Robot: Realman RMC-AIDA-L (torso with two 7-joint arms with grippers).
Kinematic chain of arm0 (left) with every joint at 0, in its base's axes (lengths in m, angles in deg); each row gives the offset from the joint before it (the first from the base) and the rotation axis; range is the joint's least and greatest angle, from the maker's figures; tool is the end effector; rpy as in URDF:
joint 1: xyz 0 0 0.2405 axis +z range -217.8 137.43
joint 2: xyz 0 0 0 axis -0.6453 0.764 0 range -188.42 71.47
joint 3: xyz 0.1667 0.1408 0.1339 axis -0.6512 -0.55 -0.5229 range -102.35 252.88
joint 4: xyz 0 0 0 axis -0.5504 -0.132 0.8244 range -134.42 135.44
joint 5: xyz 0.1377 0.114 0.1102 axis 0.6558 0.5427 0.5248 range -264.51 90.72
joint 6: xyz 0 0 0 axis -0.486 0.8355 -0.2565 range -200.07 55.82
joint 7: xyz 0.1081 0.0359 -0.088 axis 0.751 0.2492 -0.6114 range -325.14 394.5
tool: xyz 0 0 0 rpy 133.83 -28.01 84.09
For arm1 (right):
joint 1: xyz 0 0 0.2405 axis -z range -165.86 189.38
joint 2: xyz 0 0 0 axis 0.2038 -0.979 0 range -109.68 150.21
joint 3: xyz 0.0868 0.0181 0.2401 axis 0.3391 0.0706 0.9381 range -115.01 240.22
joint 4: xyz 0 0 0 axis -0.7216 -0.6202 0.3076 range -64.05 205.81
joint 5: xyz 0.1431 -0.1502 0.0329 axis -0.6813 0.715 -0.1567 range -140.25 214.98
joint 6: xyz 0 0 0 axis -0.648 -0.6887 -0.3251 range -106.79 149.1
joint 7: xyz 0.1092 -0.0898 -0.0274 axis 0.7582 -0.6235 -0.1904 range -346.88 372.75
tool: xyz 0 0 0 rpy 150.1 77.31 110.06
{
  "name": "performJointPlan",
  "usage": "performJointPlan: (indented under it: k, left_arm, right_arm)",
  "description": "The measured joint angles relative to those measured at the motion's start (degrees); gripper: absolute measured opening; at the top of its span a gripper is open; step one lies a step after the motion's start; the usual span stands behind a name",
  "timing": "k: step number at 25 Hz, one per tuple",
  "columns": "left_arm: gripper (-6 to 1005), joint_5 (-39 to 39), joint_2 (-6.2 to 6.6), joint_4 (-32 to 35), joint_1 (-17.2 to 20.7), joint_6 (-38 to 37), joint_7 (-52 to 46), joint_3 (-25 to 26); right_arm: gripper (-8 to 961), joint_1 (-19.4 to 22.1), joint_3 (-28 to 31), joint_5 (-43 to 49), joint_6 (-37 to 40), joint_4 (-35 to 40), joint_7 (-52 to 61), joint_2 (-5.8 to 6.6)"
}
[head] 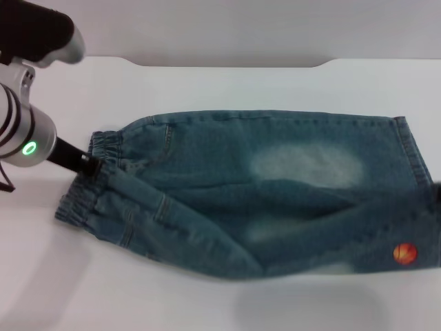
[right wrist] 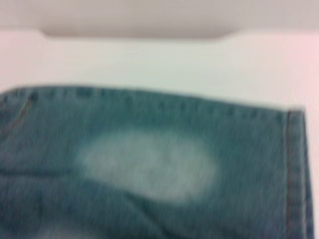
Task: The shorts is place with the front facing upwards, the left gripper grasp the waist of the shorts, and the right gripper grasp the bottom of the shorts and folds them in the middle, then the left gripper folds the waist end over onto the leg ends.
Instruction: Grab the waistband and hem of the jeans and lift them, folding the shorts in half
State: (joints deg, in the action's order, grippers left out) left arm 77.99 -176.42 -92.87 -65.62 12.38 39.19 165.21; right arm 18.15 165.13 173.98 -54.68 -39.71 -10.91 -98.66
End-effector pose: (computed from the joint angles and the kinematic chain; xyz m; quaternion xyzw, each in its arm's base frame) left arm -0.1886 0.3460 0.0287 -0.8109 -0.4251 0.1700 0.3645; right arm 0.2440 0.2543 0.0809 -0.8078 0.4749 0.0169 0.3488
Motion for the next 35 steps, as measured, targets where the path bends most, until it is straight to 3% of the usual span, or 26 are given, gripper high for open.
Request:
performJointPlan:
  k: [14,26,35]
  left_arm:
    - [152,-0.25,-0.03,-0.11,4.98,-17.62,-0.34,2.59]
    - [164,-2.59,-0.16,4.93,6.96,-33.42,0.06,-0.41]
    - [173,-2.81,-0.1,8.68,6.69,-39.32,0.14,-2.21]
  right_arm:
    - [-1,2.6,-0.27,-1.75,21.01,2.62,-9.79,-0.16]
    - [0,1.19,-0.75,-5.25,31.36,10.62,-15.46,-0.06]
    - [-1,-1.41,-0.75,-5.39,38.27,14.79,-18.69,-0.01]
